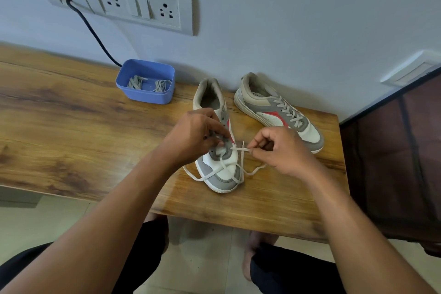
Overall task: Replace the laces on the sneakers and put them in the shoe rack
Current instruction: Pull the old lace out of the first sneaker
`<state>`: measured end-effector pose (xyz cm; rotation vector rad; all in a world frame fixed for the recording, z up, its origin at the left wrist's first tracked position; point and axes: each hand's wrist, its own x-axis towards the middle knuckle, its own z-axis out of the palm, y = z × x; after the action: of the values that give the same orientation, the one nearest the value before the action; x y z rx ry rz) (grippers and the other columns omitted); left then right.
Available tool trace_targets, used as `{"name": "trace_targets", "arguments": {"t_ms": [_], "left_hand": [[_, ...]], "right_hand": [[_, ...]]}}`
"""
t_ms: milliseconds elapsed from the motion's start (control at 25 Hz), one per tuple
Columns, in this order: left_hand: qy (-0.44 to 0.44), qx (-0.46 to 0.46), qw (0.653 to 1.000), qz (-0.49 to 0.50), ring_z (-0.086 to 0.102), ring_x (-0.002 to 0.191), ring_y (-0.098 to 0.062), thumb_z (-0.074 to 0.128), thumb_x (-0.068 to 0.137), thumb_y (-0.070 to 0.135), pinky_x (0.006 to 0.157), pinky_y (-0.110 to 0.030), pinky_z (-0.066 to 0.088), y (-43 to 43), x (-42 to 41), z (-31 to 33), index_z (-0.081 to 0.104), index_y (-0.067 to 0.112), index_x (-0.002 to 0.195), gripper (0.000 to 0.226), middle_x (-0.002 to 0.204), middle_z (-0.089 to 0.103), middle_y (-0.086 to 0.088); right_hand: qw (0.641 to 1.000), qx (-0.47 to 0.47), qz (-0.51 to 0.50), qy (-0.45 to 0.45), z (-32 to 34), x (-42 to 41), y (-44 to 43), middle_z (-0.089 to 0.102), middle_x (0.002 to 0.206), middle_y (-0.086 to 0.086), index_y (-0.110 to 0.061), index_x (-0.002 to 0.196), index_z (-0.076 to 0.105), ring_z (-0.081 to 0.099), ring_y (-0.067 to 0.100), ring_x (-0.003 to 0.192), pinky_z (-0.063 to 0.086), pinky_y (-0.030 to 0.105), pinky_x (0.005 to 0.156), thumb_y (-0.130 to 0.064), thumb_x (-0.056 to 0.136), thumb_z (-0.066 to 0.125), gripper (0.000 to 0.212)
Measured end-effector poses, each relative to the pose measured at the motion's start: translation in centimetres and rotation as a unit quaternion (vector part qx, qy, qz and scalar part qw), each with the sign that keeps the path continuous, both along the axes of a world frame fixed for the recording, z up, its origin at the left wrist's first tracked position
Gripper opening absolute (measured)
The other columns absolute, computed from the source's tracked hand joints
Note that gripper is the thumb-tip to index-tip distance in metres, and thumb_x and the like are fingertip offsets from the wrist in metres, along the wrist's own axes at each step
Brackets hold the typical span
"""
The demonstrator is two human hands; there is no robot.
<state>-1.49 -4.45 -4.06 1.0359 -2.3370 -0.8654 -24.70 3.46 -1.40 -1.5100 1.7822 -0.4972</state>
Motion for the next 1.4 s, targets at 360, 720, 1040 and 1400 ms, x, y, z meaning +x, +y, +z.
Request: {"name": "trace_targets", "arguments": {"t_ms": [360,720,1040,1400], "left_hand": [[0.006,-0.004,1.000,-0.002,0.059,0.072,-0.003,0.085,0.076,0.008,0.064,-0.021,0.051,-0.1,0.0,-0.1,0.083,0.025,0.098,0.028,0.090,0.063,0.007],[-0.002,-0.006,1.000,-0.002,0.057,0.071,0.000,0.084,0.078,0.008,0.064,-0.014,0.045,-0.1,0.1,-0.1,0.083,0.027,0.098,0.028,0.090,0.062,0.008],[-0.002,-0.002,1.000,0.000,0.059,0.074,-0.002,0.084,0.078,0.010,0.065,-0.025,0.053,0.0,0.0,0.0,0.082,0.028,0.098,0.027,0.092,0.063,0.009],[-0.003,-0.002,1.000,-0.001,0.060,0.074,-0.002,0.086,0.078,0.012,0.066,-0.027,0.055,0.0,0.0,0.0,0.082,0.027,0.098,0.026,0.092,0.063,0.008]], "right_hand": [[1.000,-0.010,0.010,-0.020,0.2,0.7,-0.1,0.074,0.083,-0.010,-0.029,0.089,0.078,0.067,-0.001,0.073,0.058,0.026,0.069,-0.019,0.081,0.087,0.016],[0.999,-0.014,0.018,-0.030,0.5,1.0,0.0,0.076,0.083,-0.012,-0.029,0.092,0.079,0.069,-0.001,0.075,0.057,0.021,0.067,-0.020,0.080,0.086,0.016],[0.999,-0.013,0.022,-0.040,0.7,0.7,0.0,0.076,0.079,-0.005,-0.023,0.084,0.080,0.067,0.002,0.069,0.057,0.021,0.065,-0.015,0.080,0.087,0.012],[0.999,-0.033,0.012,-0.035,0.7,0.4,-0.3,0.074,0.075,-0.016,-0.025,0.084,0.079,0.066,-0.003,0.066,0.051,0.015,0.059,-0.016,0.079,0.088,0.014]]}}
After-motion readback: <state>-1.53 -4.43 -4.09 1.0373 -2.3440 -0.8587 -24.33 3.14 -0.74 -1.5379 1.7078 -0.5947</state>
